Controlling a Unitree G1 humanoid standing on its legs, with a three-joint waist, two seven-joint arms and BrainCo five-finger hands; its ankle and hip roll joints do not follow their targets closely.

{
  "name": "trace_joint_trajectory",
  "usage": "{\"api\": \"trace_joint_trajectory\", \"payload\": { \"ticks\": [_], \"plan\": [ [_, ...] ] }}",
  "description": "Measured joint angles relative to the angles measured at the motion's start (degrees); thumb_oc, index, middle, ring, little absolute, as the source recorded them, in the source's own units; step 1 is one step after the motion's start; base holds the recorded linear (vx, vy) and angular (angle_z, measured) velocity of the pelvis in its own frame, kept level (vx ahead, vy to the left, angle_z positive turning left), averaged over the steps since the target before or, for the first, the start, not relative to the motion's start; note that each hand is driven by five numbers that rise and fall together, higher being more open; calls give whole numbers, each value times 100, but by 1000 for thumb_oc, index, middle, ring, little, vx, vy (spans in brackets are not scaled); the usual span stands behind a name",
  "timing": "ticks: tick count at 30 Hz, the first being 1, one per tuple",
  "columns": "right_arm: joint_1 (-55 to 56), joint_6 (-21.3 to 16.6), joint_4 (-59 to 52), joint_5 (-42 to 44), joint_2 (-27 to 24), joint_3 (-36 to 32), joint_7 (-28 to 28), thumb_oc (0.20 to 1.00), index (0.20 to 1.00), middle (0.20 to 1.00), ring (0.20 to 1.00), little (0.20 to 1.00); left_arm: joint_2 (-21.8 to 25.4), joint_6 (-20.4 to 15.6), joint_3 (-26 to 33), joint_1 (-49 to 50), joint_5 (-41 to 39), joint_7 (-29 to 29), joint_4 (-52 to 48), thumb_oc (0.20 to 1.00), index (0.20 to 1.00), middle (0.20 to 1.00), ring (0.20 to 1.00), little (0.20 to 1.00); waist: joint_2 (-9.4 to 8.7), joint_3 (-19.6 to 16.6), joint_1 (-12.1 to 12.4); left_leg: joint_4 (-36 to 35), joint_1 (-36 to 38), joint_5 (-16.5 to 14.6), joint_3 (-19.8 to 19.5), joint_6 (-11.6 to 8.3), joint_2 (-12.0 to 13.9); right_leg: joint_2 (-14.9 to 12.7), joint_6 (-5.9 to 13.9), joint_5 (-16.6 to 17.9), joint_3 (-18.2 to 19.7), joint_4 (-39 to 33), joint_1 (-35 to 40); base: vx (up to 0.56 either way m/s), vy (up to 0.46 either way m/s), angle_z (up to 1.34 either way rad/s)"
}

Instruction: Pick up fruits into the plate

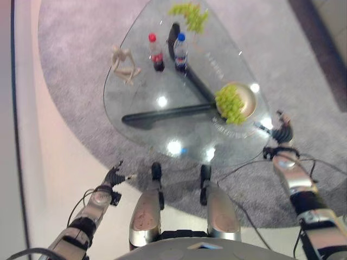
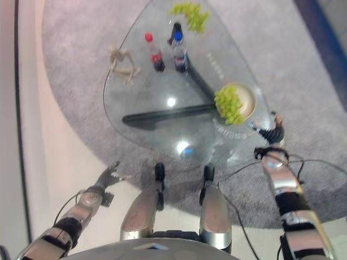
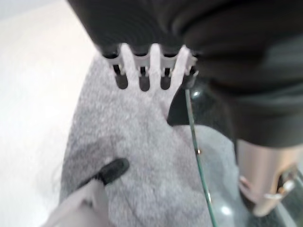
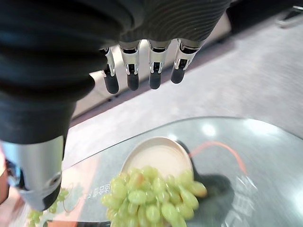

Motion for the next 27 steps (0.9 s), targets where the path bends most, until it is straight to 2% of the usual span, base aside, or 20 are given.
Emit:
{"api": "trace_joint_trajectory", "payload": {
  "ticks": [4, 7, 11, 15, 17, 22, 27],
  "plan": [
    [419, -399, 1013, 664, 743, 37, 586, 1000, 1000, 1000, 1000, 1000, -187, 2, 153, 277, 1, -140, 408, 1000, 1000, 1000, 1000, 1000, -153, -690, 53, -323, 514, -16, -6, -12, -17, 7, 16, 8, -107, -407, 591, 147, 71, 9],
    [653, -454, 1866, 1155, 1260, 81, 1108, 1000, 1000, 1000, 1000, 1000, -347, 0, 166, 478, 3, -230, 757, 1000, 1000, 1000, 1000, 1000, -139, -1094, 76, -428, 706, -54, -11, -20, -29, 9, 20, 6, -141, -622, 844, 83, 73, 4],
    [832, -523, 3165, 1571, 1615, 59, 1818, 1000, 1000, 1000, 1000, 1000, -676, 0, 374, 657, -12, -355, 1339, 1000, 1000, 1000, 1000, 1000, -57, -1386, 71, -439, 917, -128, -23, -6, -69, -21, 71, 45, -196, -857, 1177, 63, 87, 4],
    [1045, -545, 3812, 1464, 1643, 106, 2247, 1000, 1000, 1000, 1000, 1000, -838, 19, 416, 833, -14, -502, 1598, 1000, 1000, 1000, 1000, 1000, 40, -1560, 62, -454, 974, -142, -22, 8, -86, -40, 73, 45, -211, -872, 1244, 14, 72, 1],
    [1161, -504, 4095, 1099, 1641, 235, 2401, 1000, 1000, 1000, 1000, 1000, -888, 108, 465, 886, -17, -602, 1684, 1000, 1000, 1000, 1000, 1000, 55, -1654, 61, -458, 975, -143, -19, 9, -80, -40, 72, 45, -210, -872, 1253, 6, 54, -1],
    [1298, -259, 4257, 736, 1590, 285, 2531, 1000, 1000, 1000, 1000, 1000, -961, 311, 560, 939, -17, -745, 1732, 1000, 1000, 1000, 1000, 1000, 52, -1783, 52, -460, 1064, -166, -13, 40, -78, -40, 46, 29, -206, -873, 1338, 6, 32, -1],
    [1314, -221, 4241, 535, 1547, 441, 2645, 1000, 1000, 1000, 1000, 1000, -966, 442, 544, 930, -19, -758, 1726, 1000, 1000, 1000, 1000, 1000, 72, -1924, 51, -461, 1059, -177, -9, 52, -75, -38, 47, 29, -195, -873, 1327, -7, 0, 0]
  ]
}}
